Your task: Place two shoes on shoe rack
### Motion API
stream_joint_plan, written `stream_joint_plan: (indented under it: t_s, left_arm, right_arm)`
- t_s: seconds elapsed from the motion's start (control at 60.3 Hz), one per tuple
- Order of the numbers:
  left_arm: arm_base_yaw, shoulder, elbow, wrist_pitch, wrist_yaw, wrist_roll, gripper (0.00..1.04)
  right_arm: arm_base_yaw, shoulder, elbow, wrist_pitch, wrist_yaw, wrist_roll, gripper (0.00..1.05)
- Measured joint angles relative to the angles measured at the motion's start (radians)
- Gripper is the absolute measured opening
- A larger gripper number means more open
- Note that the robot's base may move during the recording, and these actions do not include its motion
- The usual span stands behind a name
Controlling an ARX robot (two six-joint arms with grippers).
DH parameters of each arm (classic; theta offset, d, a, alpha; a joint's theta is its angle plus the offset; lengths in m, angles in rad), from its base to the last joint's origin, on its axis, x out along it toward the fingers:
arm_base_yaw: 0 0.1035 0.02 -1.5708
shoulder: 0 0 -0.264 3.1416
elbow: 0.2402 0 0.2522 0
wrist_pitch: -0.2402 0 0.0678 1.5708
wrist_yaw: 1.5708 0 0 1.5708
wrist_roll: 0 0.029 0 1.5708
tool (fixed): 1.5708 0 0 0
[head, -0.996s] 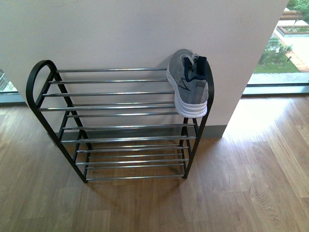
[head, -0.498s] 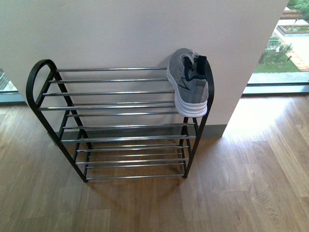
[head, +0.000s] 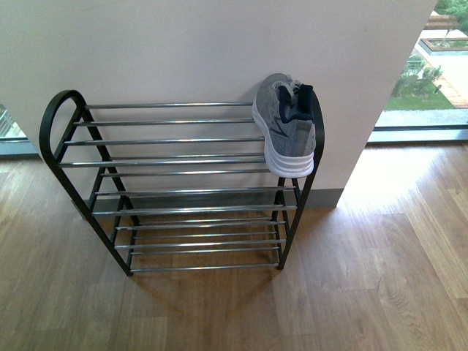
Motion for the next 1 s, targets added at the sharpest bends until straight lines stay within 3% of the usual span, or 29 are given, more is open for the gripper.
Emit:
stream_joint_plan:
  t_s: [0.448,0.68,0.863,0.996]
  left_arm:
    - [0.000,0.000,0.000,0.000,-0.001,0.000,0.02]
    - [0.000,0.000,0.000,0.000,0.000,0.000,0.02]
    - [-0.023,0.017,0.022,0.008,0.111,-0.012,0.02]
    - [-0.091,0.158,0.165,0.008,0.158,-0.071,0.02]
  right_arm:
    - [0.000,-0.042,0.000,-0.016,0.000,-0.002,0.02]
    - [0.000,-0.042,0.000,-0.016,-0.001,-0.002,0.41]
    - [0.000,-0.042,0.000,-0.016,-0.001,-0.001,0.69]
    - [0.000,-0.042,0.000,-0.016,0.000,-0.001,0.93]
